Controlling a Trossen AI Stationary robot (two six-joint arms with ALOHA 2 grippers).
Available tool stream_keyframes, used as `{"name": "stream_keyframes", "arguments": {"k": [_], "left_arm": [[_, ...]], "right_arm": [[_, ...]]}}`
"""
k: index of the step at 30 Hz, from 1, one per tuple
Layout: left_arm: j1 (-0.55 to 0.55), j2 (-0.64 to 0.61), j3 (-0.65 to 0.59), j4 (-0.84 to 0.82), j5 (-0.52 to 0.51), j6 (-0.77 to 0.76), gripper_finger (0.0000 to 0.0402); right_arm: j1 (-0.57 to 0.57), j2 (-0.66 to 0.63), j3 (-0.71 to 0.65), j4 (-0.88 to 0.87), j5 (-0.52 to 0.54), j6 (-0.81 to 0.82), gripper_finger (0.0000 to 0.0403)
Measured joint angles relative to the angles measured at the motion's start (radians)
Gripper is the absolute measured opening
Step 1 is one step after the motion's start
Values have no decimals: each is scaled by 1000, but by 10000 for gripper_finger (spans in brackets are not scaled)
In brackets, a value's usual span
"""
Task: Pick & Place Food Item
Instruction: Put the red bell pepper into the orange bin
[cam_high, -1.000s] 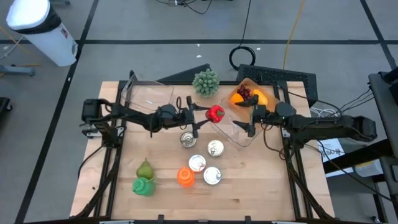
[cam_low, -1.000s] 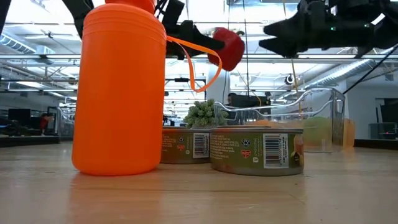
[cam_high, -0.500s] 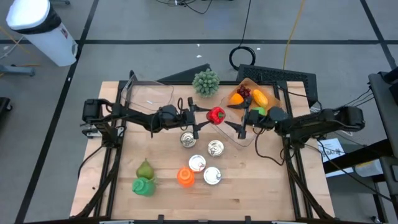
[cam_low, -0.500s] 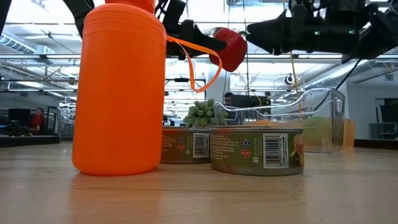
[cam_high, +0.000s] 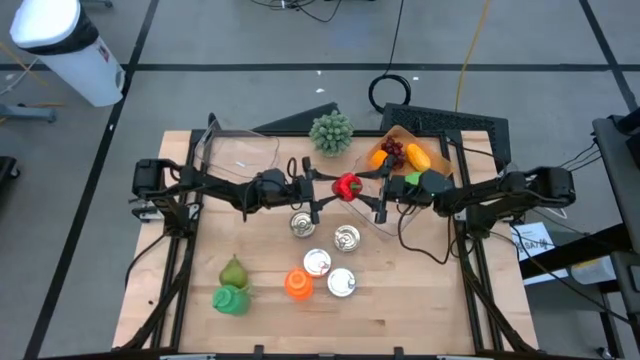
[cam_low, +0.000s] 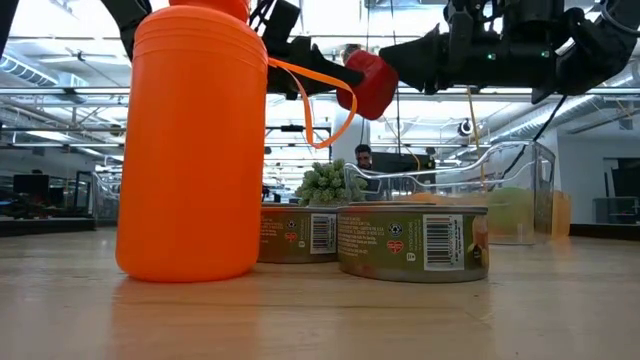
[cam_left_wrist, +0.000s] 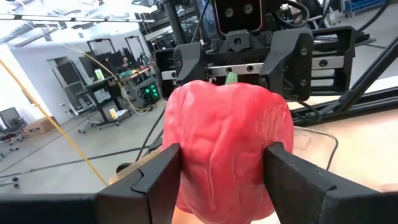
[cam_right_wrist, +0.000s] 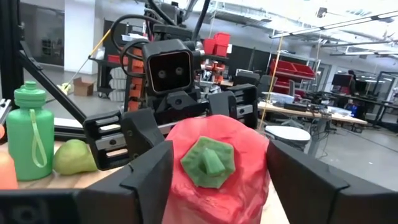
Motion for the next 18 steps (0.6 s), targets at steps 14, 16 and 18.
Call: {"name": "stream_keyframes", "arguments": {"k": [14,16,18], "left_arm": [[0,0,0,-5,0,9,218],[0,0,0,8,-7,9,218],[-2,0,-1,24,-18,9,218]], "right_arm": [[0,-3,0,-24,4,-49,189],[0,-4,0,-27,5,-69,191],[0,-5,1,-25,7,-89,195]]}}
